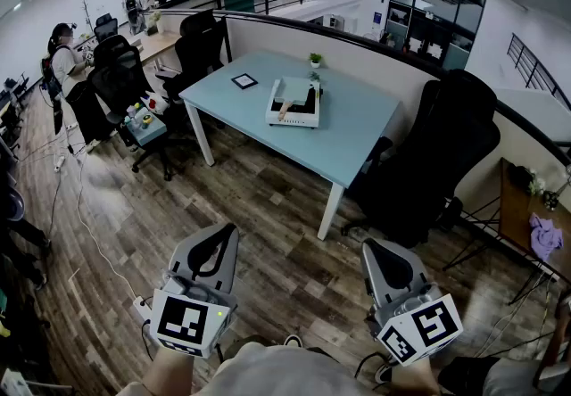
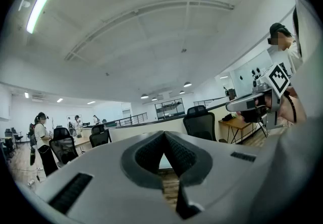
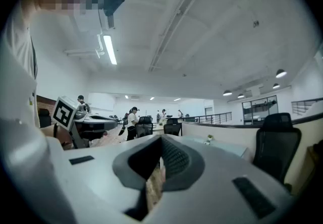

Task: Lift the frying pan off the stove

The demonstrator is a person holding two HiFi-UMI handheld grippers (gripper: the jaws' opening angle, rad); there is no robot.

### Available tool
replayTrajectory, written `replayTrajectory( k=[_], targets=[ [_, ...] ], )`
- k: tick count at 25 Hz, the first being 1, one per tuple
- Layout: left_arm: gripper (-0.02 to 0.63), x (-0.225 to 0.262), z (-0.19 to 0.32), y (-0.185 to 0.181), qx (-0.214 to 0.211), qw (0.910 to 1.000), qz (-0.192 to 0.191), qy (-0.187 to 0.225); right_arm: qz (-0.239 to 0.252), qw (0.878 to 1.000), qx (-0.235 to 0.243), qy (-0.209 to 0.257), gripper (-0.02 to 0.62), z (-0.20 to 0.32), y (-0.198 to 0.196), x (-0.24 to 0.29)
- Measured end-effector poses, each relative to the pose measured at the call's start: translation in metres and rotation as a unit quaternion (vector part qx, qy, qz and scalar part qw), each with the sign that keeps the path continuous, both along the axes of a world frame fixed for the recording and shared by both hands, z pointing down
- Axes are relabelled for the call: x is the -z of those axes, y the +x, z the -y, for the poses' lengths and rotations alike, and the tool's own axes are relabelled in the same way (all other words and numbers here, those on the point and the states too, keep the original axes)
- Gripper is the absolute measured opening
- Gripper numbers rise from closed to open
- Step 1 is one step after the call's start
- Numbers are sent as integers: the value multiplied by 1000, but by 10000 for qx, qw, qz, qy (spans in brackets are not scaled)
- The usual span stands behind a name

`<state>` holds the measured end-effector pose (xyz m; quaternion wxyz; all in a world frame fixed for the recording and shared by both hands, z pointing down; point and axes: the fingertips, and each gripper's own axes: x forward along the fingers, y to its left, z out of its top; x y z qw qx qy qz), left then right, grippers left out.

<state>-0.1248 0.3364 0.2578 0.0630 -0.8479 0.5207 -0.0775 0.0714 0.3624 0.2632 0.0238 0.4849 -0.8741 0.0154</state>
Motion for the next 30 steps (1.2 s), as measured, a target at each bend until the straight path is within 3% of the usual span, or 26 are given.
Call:
replayTrajectory(
  k=[6, 16, 20, 21, 23, 26, 30],
  targets=[
    [3, -4, -2, 12, -3, 10000, 14, -47, 416, 9991, -22, -72, 3, 0, 16, -1],
    [3, -5, -2, 18, 27, 10000, 35, -61, 449, 9989, -17, -121, 3, -1, 25, -7],
    [5, 1, 0, 9, 277, 9991, -308, 28, 443, 9989, 49, -170, 3, 2, 27, -11],
    [30, 2, 2, 9, 245, 9989, -398, 21, 439, 9988, 83, -200, 3, 2, 26, -13],
    [362, 2, 6, 12, 213, 9987, -467, 63, 420, 9987, 132, -252, 3, 3, 25, -17],
    [405, 3, 13, 12, 396, 9984, -319, 265, 430, 9985, 130, -309, 3, 9, 26, -21],
    [408, -5, 24, 14, 391, 9988, -197, 202, 510, 9981, 75, -332, 3, 21, 31, -22]
  ],
)
